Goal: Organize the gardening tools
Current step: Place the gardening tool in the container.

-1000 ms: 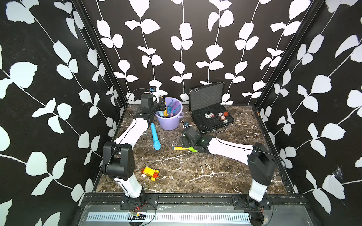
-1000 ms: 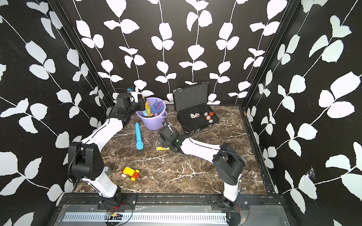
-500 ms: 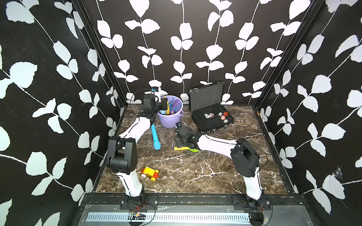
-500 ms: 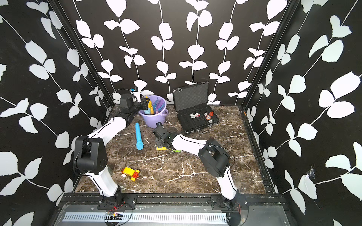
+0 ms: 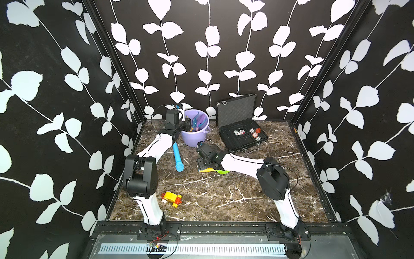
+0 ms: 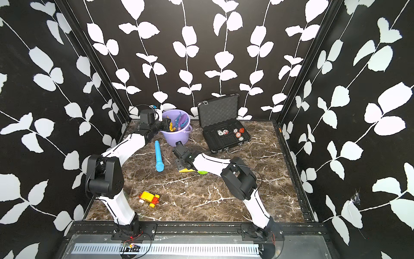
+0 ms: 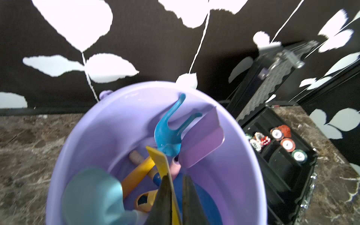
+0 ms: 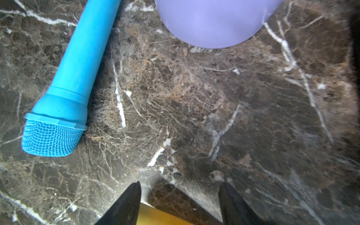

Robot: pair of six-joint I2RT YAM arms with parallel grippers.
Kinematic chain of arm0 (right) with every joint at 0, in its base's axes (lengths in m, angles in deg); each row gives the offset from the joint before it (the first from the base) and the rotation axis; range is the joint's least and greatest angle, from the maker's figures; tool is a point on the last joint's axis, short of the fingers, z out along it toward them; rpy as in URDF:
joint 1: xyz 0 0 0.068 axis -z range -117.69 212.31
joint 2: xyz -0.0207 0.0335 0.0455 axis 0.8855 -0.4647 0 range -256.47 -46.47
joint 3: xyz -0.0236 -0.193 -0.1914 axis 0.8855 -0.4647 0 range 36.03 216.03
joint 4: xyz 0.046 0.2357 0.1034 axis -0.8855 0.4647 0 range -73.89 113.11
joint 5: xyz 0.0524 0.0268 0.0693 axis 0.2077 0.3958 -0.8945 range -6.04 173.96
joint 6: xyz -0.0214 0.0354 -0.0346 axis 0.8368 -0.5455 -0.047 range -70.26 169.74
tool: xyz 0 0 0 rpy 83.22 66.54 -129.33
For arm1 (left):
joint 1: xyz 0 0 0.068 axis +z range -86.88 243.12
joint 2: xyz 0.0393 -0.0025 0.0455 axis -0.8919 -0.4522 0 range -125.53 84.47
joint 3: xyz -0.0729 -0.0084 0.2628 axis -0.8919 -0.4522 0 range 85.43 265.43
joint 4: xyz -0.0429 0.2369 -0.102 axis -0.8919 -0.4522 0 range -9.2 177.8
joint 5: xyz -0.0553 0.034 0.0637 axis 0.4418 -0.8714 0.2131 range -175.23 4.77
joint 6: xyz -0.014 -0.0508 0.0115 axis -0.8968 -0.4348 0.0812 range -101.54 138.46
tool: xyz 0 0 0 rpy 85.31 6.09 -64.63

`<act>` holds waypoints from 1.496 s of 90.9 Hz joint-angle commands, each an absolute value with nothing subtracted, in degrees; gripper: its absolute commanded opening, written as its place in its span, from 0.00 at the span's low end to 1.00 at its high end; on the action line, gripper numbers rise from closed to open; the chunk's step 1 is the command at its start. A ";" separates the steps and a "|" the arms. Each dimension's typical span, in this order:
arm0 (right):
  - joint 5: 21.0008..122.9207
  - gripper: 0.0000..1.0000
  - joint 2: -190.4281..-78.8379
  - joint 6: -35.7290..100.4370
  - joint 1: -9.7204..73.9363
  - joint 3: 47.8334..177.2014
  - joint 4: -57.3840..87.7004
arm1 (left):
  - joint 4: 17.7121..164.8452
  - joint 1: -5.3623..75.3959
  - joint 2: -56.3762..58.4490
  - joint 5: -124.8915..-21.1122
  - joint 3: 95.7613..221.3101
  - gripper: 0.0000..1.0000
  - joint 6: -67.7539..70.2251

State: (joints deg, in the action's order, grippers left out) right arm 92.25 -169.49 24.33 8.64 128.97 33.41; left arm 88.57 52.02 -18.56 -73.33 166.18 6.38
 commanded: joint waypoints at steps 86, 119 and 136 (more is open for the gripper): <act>80.75 0.45 -173.62 20.63 6.51 128.86 31.12 | 82.25 52.31 -15.04 -73.72 168.21 0.54 6.56; 79.64 0.44 -172.67 19.55 5.38 125.85 29.60 | 79.87 52.31 -4.24 -77.45 162.98 0.78 5.38; 79.33 0.44 -171.55 18.92 4.94 123.18 28.83 | 78.60 52.39 2.17 -80.37 158.19 0.94 4.65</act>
